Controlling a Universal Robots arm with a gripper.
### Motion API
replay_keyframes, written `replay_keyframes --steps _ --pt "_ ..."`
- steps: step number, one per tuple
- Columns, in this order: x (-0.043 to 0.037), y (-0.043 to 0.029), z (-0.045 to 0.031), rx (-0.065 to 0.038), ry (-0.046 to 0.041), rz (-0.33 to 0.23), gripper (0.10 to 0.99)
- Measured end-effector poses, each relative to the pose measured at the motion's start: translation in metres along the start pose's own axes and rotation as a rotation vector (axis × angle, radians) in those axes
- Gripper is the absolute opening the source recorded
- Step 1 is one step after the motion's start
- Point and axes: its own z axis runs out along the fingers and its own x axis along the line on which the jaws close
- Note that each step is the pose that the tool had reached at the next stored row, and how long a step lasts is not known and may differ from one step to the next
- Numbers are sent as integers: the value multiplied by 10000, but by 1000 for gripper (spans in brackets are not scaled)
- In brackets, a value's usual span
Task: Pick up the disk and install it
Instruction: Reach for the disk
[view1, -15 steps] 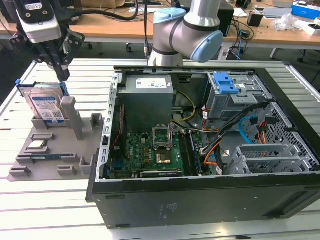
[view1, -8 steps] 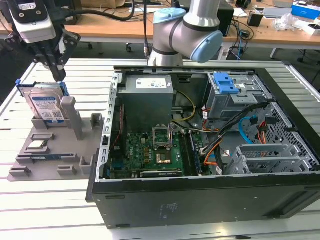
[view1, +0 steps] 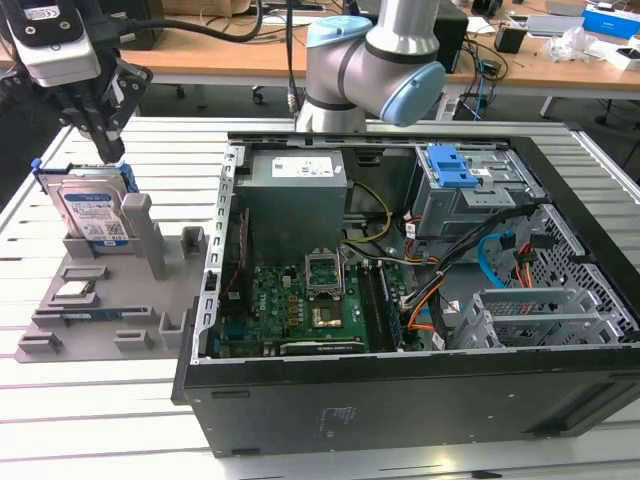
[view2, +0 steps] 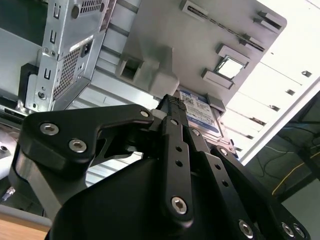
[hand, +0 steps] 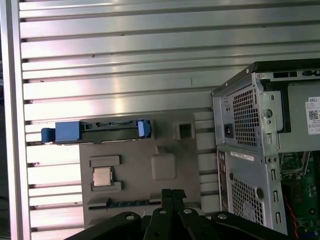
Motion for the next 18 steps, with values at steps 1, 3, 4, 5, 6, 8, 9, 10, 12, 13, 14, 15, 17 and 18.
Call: replay_keyframes --steps 1,3,4,5,6,8,9,10,12,13,14,15,17,18 --pt "19 -1 0 0 0 0 106" --pt "36 -3 0 0 0 0 106" --pt "54 -4 0 0 0 0 106" --pt "75 -6 0 0 0 0 106" --pt "109 -8 -1 0 0 1 106" --pt "146 -11 -1 0 0 0 106" --pt "158 -12 -1 0 0 1 106" --pt "169 -13 -1 0 0 1 106" --pt "191 -13 -1 1 0 1 106" --pt "204 -12 -1 2 1 0 106" --pt "237 -12 -1 5 -1 0 106" --pt "274 -14 -2 5 0 -1 106" --pt "326 -16 -3 6 0 0 106" --pt "374 -19 -4 5 0 0 106"
